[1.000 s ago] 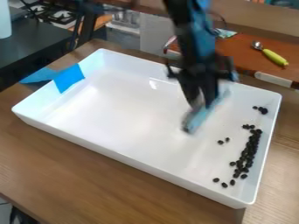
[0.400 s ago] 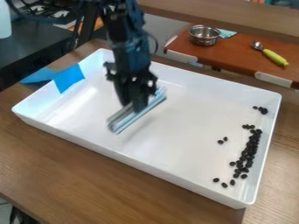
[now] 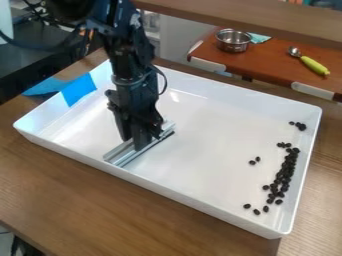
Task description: Sweep into pile
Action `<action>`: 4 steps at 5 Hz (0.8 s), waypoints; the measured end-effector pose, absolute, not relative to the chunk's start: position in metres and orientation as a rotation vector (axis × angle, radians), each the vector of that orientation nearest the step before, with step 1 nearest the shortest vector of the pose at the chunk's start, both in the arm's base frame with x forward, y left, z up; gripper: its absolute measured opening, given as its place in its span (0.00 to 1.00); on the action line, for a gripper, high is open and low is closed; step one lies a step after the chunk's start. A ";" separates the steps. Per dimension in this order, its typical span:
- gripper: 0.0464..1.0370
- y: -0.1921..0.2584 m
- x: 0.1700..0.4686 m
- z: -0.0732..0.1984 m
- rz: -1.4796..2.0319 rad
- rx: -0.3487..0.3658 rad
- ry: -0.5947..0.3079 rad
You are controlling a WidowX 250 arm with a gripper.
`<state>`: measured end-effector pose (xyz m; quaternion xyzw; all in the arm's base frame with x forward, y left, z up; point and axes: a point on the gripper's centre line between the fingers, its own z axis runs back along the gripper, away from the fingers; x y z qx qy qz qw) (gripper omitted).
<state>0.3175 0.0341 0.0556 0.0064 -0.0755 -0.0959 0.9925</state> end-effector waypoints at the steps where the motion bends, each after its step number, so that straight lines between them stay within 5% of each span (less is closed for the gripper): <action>1: 0.28 0.027 0.315 0.054 -0.189 0.002 -0.141; 4: 0.28 -0.056 0.331 0.059 -0.102 -0.118 -0.086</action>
